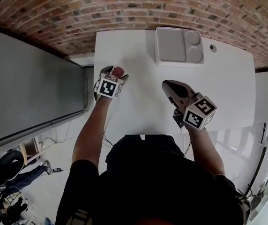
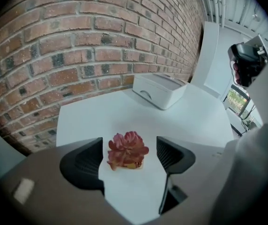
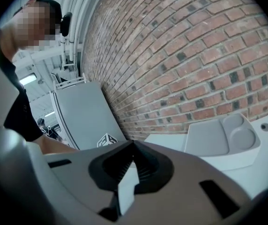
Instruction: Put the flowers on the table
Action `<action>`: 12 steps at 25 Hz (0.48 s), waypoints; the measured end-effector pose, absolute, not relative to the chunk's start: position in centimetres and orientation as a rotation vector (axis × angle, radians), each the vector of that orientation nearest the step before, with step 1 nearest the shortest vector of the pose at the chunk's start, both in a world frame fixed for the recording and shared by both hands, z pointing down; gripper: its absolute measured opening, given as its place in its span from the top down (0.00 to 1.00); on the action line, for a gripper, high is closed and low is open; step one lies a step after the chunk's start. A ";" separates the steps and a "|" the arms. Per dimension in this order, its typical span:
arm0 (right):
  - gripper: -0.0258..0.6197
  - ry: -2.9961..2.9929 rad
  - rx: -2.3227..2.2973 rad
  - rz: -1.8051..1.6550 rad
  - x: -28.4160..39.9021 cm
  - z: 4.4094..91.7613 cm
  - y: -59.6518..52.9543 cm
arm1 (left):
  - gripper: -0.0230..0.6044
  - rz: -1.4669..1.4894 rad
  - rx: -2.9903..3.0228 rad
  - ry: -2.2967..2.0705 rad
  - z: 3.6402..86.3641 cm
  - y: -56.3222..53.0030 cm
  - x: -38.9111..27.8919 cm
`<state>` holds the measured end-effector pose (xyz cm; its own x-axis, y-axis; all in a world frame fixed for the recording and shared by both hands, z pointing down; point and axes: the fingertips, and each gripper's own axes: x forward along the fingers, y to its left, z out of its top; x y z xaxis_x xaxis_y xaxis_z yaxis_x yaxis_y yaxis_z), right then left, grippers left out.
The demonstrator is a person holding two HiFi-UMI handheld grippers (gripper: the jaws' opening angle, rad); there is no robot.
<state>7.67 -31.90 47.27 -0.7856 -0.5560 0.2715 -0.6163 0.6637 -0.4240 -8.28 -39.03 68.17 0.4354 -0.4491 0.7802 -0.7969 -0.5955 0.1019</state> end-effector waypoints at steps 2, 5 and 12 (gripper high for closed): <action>0.95 -2.772 0.970 0.743 7.5 46.4 -31.9 | 0.42 0.979 2.239 -1.066 66.8 -38.9 -8.7; 0.95 -2.792 0.967 0.716 7.5 45.1 -32.0 | 0.41 0.945 2.249 -1.074 64.8 -38.5 -9.2; 0.95 -2.834 1.009 0.635 8.4 42.1 -33.5 | 0.42 0.828 2.312 -1.148 59.1 -38.3 -10.6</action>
